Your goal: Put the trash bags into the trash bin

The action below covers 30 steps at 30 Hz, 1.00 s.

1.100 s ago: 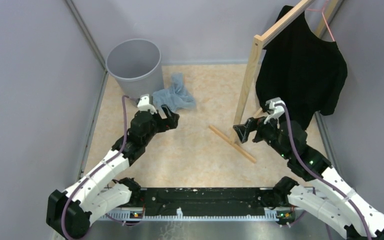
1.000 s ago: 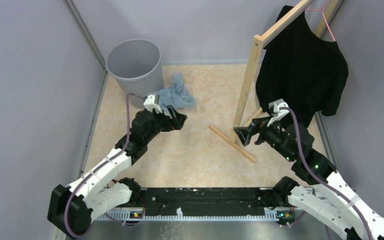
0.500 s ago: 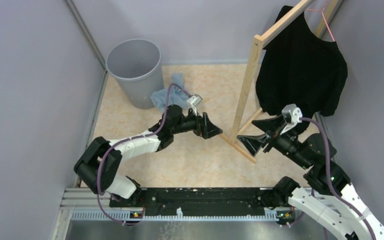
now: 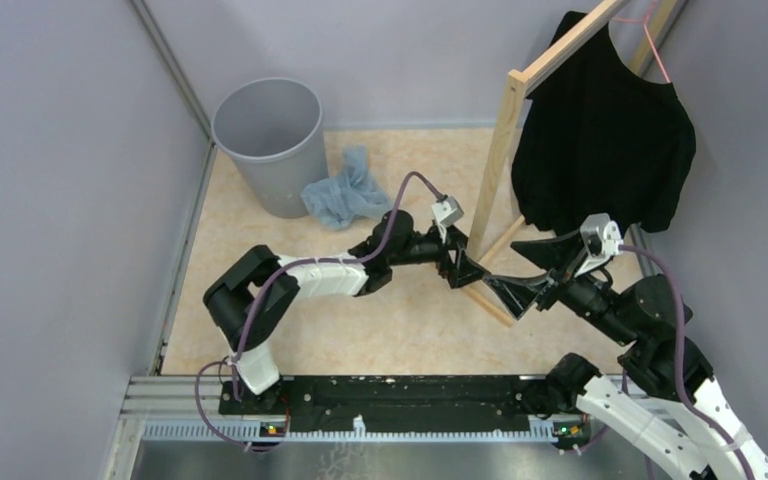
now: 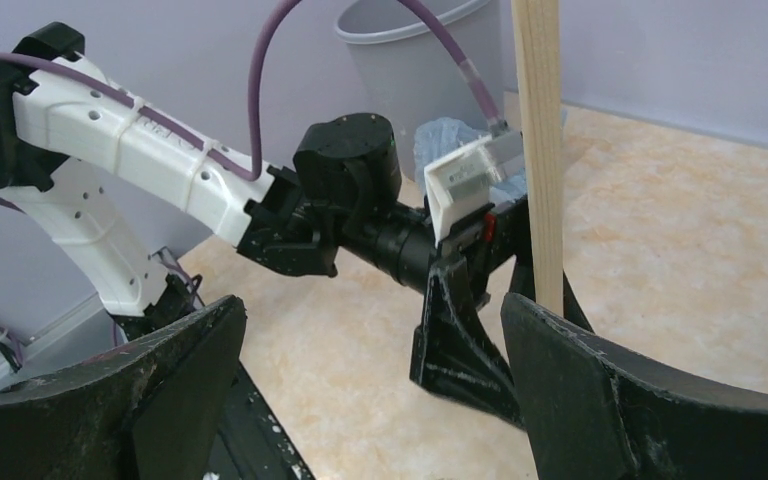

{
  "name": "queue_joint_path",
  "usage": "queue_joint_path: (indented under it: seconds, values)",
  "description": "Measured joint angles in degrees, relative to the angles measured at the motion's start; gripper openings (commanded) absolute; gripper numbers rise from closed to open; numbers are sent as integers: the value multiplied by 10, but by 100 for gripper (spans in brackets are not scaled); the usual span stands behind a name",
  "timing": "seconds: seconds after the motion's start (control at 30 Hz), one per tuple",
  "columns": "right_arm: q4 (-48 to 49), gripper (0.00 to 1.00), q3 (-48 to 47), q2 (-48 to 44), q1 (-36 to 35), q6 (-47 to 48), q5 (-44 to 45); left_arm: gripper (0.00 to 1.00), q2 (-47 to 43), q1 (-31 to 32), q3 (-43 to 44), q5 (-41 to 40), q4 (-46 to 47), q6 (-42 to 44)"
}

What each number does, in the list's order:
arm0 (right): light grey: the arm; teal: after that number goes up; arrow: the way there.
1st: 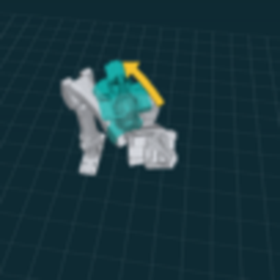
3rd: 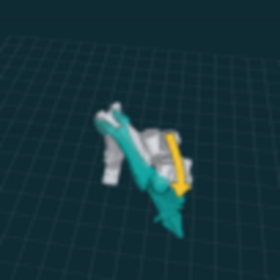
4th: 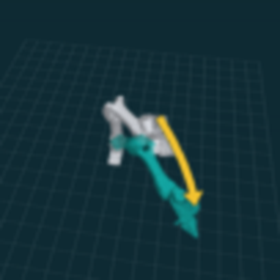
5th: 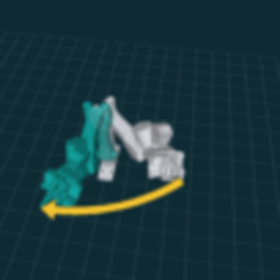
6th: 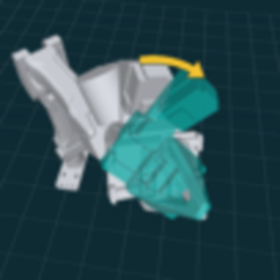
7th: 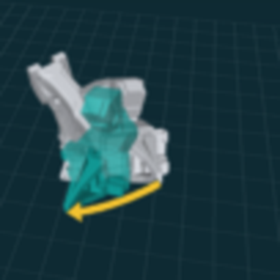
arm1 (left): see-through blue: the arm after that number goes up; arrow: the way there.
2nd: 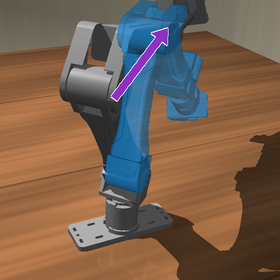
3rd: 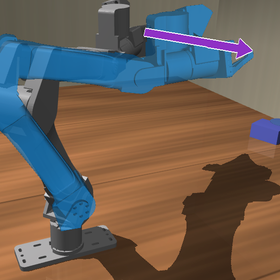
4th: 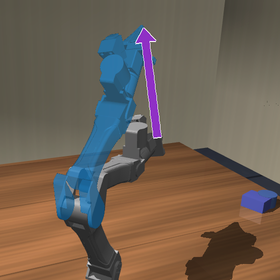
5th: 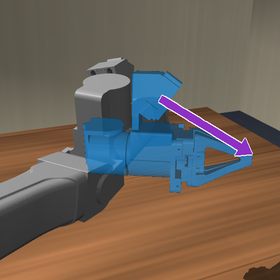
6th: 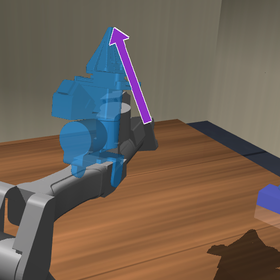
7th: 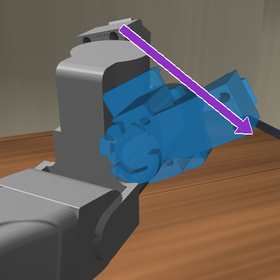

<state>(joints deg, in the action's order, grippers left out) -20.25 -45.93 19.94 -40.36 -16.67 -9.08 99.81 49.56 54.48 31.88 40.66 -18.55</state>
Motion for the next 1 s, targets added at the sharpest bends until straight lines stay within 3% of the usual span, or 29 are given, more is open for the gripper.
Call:
queue_joint_path:
  seconds: [0.4, 0.63, 0.8, 1.0]
  values:
    - [6, 99, -12, -27, 0, -3, -15, 98, 151, 143, 91, -65, 150, -55]
    - [40, 99, -25, -72, 0, -5, -130, 98, 183, 152, 127, -78, 155, -84]
    - [56, 99, -36, -69, 0, -1, -202, 98, 125, 150, 51, -97, 128, -74]
    - [74, 99, -65, 46, 0, 10, -276, 98, -62, 150, -90, -144, 57, -52]
